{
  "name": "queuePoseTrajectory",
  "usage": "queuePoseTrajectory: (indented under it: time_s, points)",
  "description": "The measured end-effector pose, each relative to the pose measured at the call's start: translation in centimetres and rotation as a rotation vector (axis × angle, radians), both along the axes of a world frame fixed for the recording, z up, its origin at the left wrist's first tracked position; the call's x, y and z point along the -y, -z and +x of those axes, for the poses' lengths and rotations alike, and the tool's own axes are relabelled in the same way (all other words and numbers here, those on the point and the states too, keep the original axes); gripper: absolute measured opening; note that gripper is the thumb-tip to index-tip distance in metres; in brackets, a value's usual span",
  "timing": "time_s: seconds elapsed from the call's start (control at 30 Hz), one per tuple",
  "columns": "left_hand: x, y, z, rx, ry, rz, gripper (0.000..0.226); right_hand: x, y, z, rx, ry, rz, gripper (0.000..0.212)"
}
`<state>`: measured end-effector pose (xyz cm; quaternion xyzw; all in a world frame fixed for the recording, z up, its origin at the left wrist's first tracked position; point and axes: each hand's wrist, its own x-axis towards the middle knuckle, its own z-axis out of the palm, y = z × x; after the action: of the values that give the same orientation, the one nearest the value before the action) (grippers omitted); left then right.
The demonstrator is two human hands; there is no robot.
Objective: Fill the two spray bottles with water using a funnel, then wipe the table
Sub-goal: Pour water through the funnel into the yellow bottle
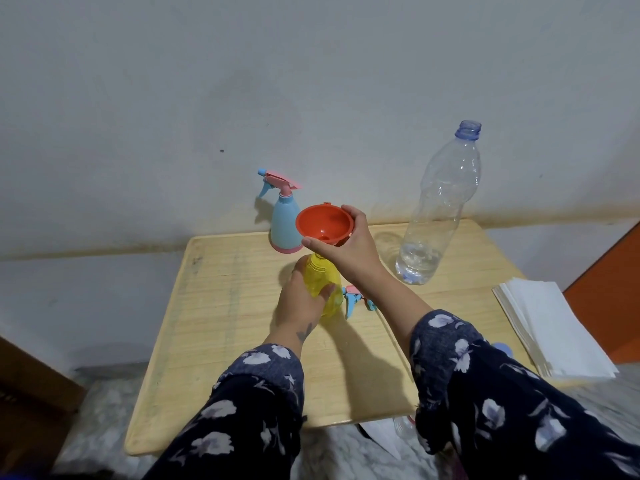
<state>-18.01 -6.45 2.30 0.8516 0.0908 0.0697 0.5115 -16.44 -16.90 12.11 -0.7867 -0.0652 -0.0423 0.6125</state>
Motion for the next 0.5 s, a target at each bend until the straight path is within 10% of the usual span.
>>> queuePoseTrajectory:
  time_s: [0.5]
  points:
    - [-0.1,1.1,0.2,0.048,0.042,0.023,0.072,4.8,-0.2,1.7,-0.218,0.12,0.095,0.089]
